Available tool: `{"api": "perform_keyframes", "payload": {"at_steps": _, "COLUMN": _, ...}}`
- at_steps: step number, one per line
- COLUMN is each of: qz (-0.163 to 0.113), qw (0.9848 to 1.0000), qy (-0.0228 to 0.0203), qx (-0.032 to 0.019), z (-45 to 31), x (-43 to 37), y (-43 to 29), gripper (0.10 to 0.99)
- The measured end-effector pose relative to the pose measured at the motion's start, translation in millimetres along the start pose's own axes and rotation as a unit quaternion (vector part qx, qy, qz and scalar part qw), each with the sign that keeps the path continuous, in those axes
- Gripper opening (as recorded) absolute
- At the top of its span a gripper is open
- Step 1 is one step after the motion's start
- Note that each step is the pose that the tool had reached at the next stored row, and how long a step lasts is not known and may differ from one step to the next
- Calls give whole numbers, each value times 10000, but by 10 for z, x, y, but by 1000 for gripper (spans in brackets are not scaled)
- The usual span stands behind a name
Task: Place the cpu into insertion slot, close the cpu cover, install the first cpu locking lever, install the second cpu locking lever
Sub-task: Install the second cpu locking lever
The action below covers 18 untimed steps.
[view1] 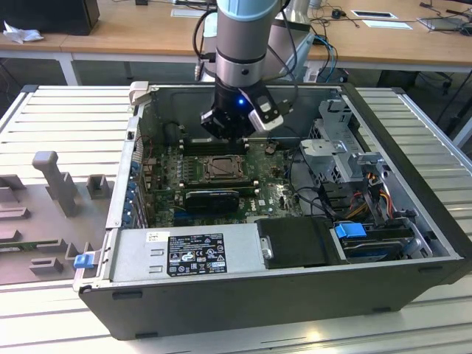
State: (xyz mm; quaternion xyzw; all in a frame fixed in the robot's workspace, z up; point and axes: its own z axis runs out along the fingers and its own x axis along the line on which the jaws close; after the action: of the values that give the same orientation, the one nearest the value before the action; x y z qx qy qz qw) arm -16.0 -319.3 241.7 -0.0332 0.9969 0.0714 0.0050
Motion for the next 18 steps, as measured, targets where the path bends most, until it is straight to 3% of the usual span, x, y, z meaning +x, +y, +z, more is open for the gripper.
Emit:
{"api": "perform_keyframes", "payload": {"at_steps": 8, "qz": 0, "qw": 10000, "qy": 0, "qx": 0, "z": -21, "x": 5, "y": -37, "gripper": 106}}
{"api": "perform_keyframes", "payload": {"at_steps": 18, "qz": 0, "qw": 10000, "qy": 0, "qx": 0, "z": -35, "x": 15, "y": -158, "gripper": 106}}
